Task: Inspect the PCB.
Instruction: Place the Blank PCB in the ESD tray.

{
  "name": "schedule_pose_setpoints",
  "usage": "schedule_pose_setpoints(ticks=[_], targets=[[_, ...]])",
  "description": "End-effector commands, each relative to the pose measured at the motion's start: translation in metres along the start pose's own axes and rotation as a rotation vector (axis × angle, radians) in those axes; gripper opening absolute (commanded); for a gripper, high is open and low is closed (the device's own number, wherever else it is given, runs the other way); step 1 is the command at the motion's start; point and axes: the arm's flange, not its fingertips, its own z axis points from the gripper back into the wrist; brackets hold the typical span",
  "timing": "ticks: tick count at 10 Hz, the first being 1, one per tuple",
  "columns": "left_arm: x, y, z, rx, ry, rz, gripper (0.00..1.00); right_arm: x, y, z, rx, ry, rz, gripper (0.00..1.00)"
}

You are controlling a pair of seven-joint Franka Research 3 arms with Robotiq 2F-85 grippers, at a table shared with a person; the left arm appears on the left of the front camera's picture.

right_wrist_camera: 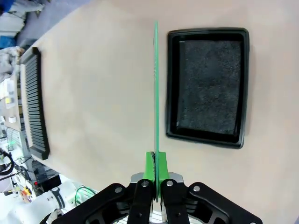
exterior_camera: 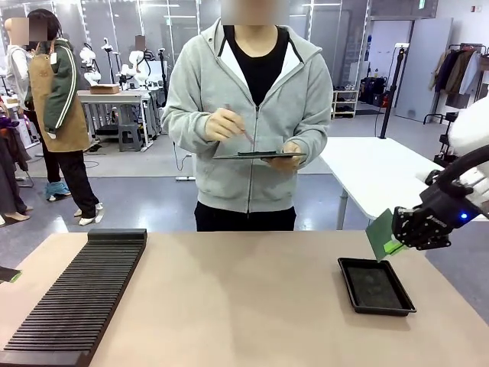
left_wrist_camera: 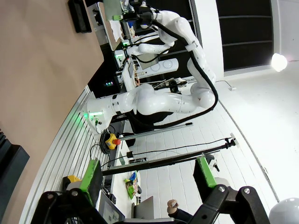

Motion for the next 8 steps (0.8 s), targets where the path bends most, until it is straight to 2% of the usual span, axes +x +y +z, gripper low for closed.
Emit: schedule_pose_setpoints(ticks=[1, 3, 5, 7, 8], targets=[[0.003, -0.003, 0.003, 0.009, 0.003, 0.017, 1.00, 0.022, -0.001, -0.017, -0.033, 0.041, -0.021, 0.03], [0.003, -0.003, 0.003, 0.009, 0.003, 0.017, 1.00, 0.032, -0.011, -0.037, -0.062, 0.043, -0.052, 0.03], [0.003, -0.003, 0.003, 0.009, 0.003, 0.017, 1.00, 0.039, -0.021, -0.059, -0.090, 0.084, -0.072, 0.03], [0.003, -0.003, 0.003, 0.009, 0.003, 0.017, 1.00, 0.043, -0.025, -0.073, -0.060, 0.104, -0.072, 0.03], [0.003, -0.003, 0.003, 0.009, 0.003, 0.017, 1.00, 0.042, -0.027, -0.081, -0.087, 0.096, -0.075, 0.03]])
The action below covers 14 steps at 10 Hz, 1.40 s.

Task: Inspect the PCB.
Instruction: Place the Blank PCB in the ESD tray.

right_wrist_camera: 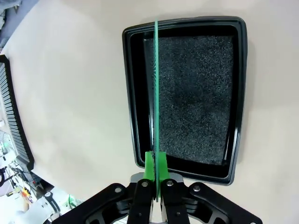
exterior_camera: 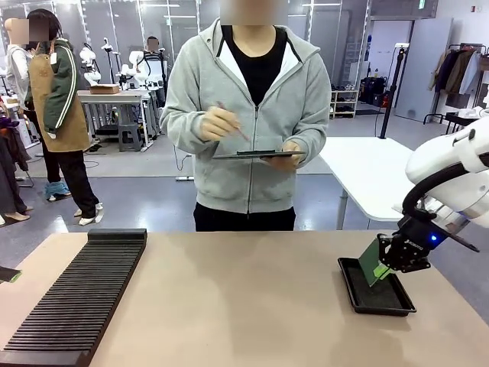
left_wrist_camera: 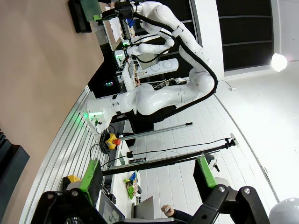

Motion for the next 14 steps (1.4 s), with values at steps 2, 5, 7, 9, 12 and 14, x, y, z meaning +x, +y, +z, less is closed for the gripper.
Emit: schedule_pose_setpoints(ticks=[2, 5, 7, 9, 12, 14], targets=[[0.003, -0.003, 0.003, 0.009, 0.003, 0.017, 1.00, 0.002, 0.004, -0.022, -0.058, -0.028, -0.018, 0.03], [0.003, -0.003, 0.003, 0.009, 0.003, 0.017, 1.00, 0.000, 0.001, -0.026, -0.046, -0.031, -0.031, 0.13], [0.003, -0.003, 0.003, 0.009, 0.003, 0.017, 1.00, -0.004, 0.001, -0.032, -0.061, -0.048, -0.065, 0.40], [0.003, -0.003, 0.003, 0.009, 0.003, 0.017, 1.00, -0.010, 0.002, -0.032, -0.110, -0.097, -0.066, 0.67], [0.003, -0.003, 0.003, 0.009, 0.003, 0.017, 1.00, -0.018, 0.008, -0.021, -0.193, -0.064, -0.047, 1.00], [0.003, -0.003, 0.003, 0.009, 0.003, 0.017, 1.00, -0.024, 0.013, -0.007, -0.245, -0.078, -0.044, 1.00]])
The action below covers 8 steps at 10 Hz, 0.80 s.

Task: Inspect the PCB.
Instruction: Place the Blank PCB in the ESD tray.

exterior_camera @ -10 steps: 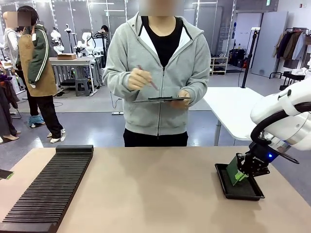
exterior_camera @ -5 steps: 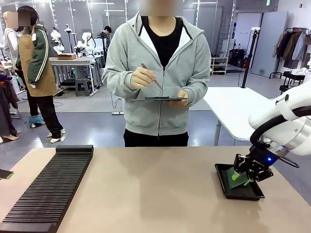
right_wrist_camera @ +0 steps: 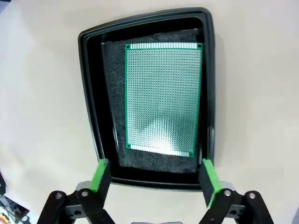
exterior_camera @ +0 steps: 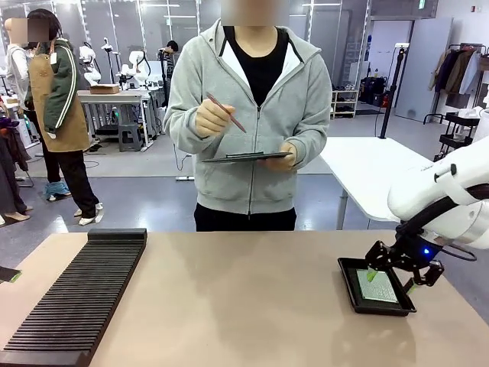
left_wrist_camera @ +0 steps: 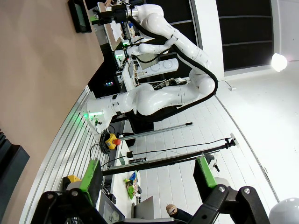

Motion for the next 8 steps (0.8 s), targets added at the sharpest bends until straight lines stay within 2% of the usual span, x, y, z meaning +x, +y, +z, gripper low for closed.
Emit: schedule_pose_setpoints(ticks=[1, 8], targets=[[0.003, -0.003, 0.003, 0.009, 0.003, 0.017, 1.00, -0.009, 0.010, 0.019, -0.036, 0.007, -0.008, 1.00], [0.003, -0.003, 0.003, 0.009, 0.003, 0.017, 1.00, -0.002, 0.003, 0.008, -0.015, 0.001, 0.007, 1.00]])
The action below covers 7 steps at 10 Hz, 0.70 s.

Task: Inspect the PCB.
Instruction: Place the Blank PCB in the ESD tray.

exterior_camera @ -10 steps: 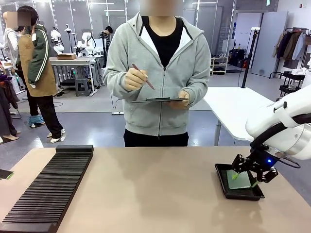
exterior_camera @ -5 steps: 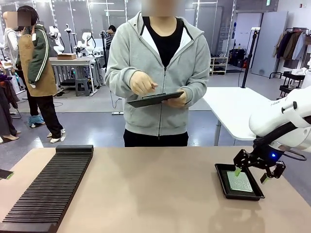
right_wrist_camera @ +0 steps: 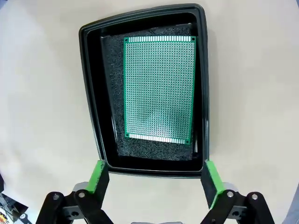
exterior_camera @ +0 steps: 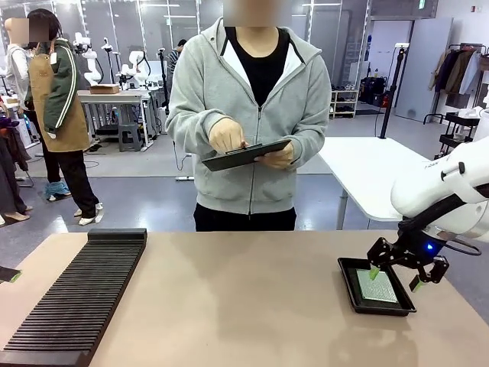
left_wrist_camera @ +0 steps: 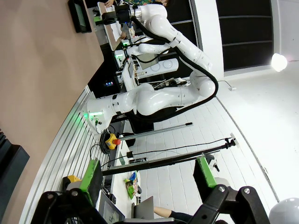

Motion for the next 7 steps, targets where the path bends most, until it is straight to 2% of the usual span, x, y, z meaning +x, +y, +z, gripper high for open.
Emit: schedule_pose_setpoints(ticks=[1, 7], targets=[[0.0033, -0.0030, 0.0029, 0.009, 0.003, 0.016, 1.00, 0.0017, -0.0001, -0.0028, 0.007, -0.014, 0.005, 1.00], [0.0033, -0.0030, 0.0029, 0.009, 0.003, 0.016, 1.00, 0.0017, -0.0001, -0.0028, 0.007, -0.014, 0.005, 1.00]])
